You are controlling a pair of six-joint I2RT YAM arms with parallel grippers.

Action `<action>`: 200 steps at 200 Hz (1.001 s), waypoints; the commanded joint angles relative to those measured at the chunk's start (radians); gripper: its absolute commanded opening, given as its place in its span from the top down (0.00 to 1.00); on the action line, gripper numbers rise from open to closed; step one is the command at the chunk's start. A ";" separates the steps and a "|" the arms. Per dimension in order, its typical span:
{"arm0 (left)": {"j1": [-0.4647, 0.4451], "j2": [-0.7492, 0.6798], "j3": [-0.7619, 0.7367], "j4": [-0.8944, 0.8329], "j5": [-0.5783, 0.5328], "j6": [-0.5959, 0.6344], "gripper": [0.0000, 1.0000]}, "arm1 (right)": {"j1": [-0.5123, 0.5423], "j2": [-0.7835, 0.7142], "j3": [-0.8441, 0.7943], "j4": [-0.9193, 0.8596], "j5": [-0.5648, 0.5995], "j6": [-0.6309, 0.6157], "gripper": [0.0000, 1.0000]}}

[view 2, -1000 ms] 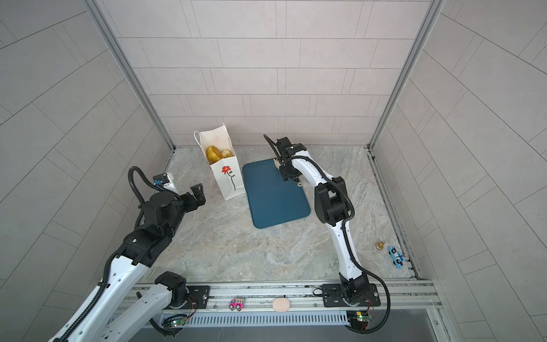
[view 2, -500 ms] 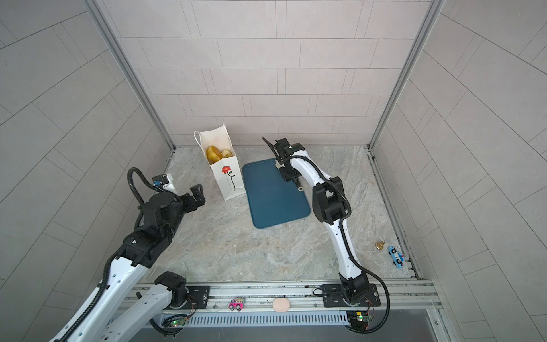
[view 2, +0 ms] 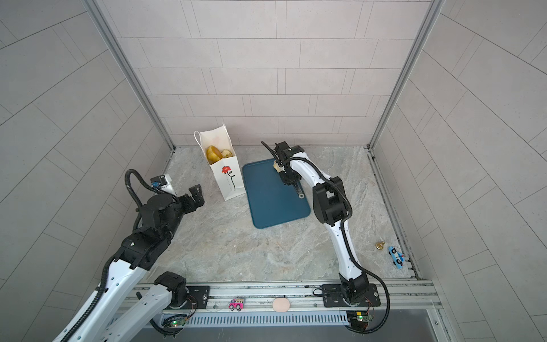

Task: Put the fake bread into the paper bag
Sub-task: 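Lower the open tongs around the flaky roll and close them, then lift the flaky roll in the tongs and carry it over the bag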

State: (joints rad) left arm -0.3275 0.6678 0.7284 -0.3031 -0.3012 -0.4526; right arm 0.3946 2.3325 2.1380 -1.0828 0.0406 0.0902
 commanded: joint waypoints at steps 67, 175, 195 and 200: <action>-0.001 -0.015 0.002 -0.005 -0.021 -0.006 0.00 | 0.007 -0.321 -0.182 0.094 -0.105 0.035 0.83; 0.000 0.023 0.026 0.005 0.002 -0.012 0.00 | 0.060 -0.588 -0.245 0.207 -0.273 0.044 0.82; -0.001 0.034 0.032 0.005 0.004 -0.009 0.00 | 0.084 -0.593 -0.198 0.189 -0.275 0.039 0.82; 0.000 0.035 0.032 0.005 0.004 -0.009 0.00 | 0.091 -0.596 -0.186 0.184 -0.275 0.039 0.82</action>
State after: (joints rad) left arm -0.3275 0.6975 0.7292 -0.3035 -0.2928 -0.4534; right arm 0.4541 1.7798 1.8896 -0.9264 -0.2016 0.1349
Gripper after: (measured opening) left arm 0.999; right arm 0.216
